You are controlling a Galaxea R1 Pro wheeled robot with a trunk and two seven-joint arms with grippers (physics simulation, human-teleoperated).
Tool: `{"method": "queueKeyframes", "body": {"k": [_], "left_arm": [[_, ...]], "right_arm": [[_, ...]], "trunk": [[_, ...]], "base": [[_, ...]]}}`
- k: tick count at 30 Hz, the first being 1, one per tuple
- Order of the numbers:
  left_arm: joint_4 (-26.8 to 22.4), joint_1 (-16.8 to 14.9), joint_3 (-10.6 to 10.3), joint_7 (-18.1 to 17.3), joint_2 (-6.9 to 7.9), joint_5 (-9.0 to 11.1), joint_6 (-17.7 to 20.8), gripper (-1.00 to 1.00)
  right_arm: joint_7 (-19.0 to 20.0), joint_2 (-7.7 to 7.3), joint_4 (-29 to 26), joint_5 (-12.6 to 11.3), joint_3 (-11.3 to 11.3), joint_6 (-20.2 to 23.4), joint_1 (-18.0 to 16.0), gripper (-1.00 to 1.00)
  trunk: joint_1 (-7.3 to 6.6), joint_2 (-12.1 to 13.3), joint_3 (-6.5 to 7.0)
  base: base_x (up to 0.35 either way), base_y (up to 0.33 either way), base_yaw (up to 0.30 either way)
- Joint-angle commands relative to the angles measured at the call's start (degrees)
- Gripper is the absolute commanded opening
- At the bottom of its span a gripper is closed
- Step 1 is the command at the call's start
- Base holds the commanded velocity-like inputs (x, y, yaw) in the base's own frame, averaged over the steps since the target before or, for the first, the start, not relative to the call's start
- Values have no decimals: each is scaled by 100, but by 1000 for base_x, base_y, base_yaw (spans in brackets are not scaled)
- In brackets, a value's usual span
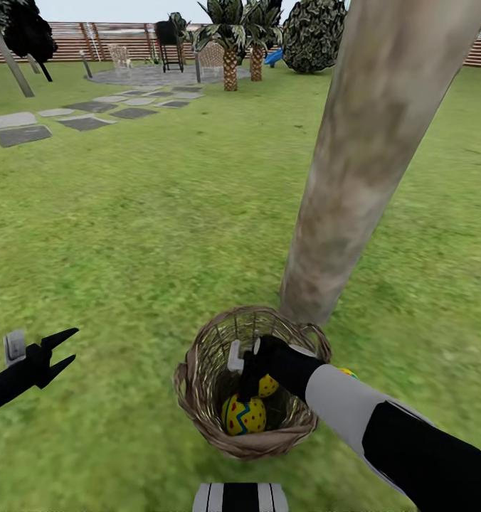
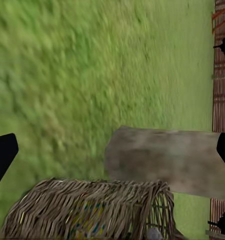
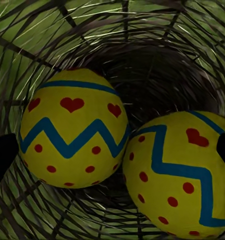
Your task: Take the three Easter eggs out of the wicker basket on the lawn in the garden, then place them on the lawn next to a single tree (choose any tree) so that all three eggs are next to the same tree and none are left in the basket.
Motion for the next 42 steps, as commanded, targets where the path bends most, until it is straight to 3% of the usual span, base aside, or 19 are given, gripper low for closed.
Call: {"method": "queueKeyframes", "body": {"k": [1,12,22,23,36,42], "left_arm": [[2,-4,10,-47,-1,-45,27,100],[6,1,9,-41,-1,-74,27,100],[24,1,9,-41,-1,-84,27,100],[31,1,9,-41,-1,-88,27,100],[41,1,13,-41,-1,-99,27,100],[41,1,10,-41,-1,-100,27,100]], "right_arm": [[30,-1,-10,50,3,14,-9,100],[-274,16,-70,67,-284,313,-17,100],[-569,18,-87,-236,-278,304,-17,100],[-565,18,-83,-473,-278,312,-17,100],[-530,18,-93,-497,-278,352,-16,100],[-119,18,-74,-514,-278,367,-17,100]], "trunk": [[-1,-2,-4],[-1,-2,-4],[15,-10,-137],[15,-10,-137],[30,-18,-270],[38,-22,-337]], "base": [[0,0,0],[0,0,0],[0,0,0],[0,0,0],[0,0,0],[0,0,0]]}}
